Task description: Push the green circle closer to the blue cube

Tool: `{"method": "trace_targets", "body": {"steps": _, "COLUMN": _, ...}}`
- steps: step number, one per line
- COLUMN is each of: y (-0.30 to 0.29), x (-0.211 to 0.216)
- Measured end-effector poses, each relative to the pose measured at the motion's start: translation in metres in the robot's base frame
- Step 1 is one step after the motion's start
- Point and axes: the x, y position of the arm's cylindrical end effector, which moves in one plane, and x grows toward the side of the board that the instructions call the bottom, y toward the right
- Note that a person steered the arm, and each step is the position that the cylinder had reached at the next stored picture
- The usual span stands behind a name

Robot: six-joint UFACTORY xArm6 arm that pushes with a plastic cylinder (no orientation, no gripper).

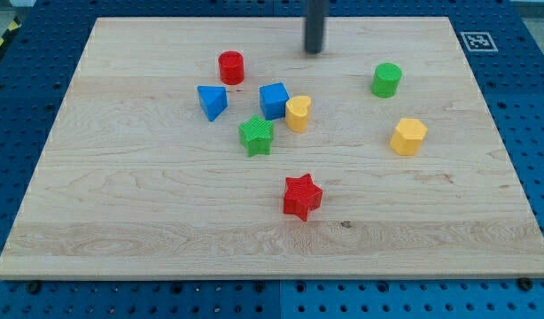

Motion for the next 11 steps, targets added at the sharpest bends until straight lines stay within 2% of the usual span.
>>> {"method": "trace_targets", "body": {"steps": 1, "y": 0.105, "x": 0.013}}
{"method": "trace_targets", "body": {"steps": 2, "y": 0.154, "x": 0.07}}
{"method": "trace_targets", "body": {"steps": 3, "y": 0.153, "x": 0.1}}
{"method": "trace_targets", "body": {"steps": 4, "y": 0.129, "x": 0.1}}
{"method": "trace_targets", "body": {"steps": 5, "y": 0.07, "x": 0.096}}
{"method": "trace_targets", "body": {"steps": 6, "y": 0.047, "x": 0.072}}
{"method": "trace_targets", "body": {"steps": 8, "y": 0.038, "x": 0.065}}
{"method": "trace_targets", "body": {"steps": 9, "y": -0.007, "x": 0.065}}
{"method": "trace_targets", "body": {"steps": 10, "y": -0.024, "x": 0.066}}
{"method": "trace_targets", "body": {"steps": 11, "y": -0.021, "x": 0.082}}
